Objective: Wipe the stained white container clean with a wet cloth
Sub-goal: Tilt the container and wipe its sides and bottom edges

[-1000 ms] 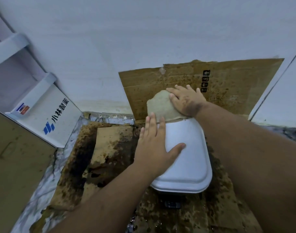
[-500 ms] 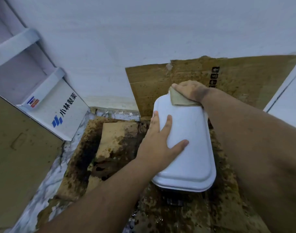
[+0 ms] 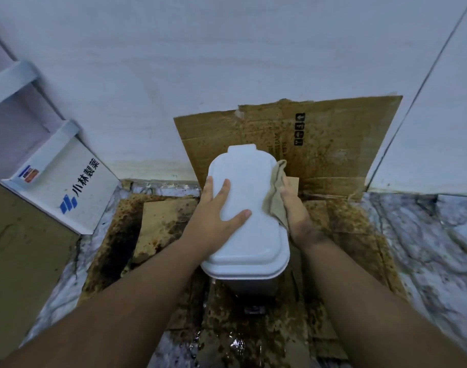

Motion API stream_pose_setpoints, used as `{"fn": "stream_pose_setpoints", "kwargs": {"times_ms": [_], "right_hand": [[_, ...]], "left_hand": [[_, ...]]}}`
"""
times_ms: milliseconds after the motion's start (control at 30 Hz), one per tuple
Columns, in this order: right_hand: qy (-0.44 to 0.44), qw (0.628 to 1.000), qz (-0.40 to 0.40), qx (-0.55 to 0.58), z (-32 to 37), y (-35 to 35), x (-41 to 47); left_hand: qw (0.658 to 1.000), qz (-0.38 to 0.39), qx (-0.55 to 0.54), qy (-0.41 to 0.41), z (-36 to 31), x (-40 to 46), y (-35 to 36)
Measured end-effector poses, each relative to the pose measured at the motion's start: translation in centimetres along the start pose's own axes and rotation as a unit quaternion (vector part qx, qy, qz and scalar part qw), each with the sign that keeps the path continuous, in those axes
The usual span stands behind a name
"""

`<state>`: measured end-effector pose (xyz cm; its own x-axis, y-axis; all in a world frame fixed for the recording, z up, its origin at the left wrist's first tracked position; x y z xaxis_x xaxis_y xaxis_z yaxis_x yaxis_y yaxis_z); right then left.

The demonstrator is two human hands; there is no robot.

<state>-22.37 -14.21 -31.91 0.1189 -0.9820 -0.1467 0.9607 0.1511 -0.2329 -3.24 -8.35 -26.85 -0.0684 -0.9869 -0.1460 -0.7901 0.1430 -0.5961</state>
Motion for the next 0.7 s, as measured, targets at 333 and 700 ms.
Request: {"fn": "stream_pose_setpoints", "kwargs": {"times_ms": [333, 700], "right_hand": [[-0.093, 0.986, -0.018, -0.138, 3.2, 7.3, -11.4], [-0.106, 0.971, -0.034, -0.212, 4.9, 11.9, -9.2]], "left_hand": [[0.989, 0.014, 0.116, 0.086, 3.7, -1.9, -5.8], [0.995, -0.044, 0.088, 0.019, 5.4, -1.0, -5.0]]}}
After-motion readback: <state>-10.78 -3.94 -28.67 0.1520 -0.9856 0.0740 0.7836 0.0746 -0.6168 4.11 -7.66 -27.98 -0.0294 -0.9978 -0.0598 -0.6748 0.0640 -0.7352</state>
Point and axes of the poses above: each hand's wrist, its own x-axis towards the middle knuckle, its own y-axis out of the palm, z = x × y, the point moved 5 cm from there along x, towards the middle knuckle, and after that the axes turned 15 degrees about -x, right-handed, at the moved point
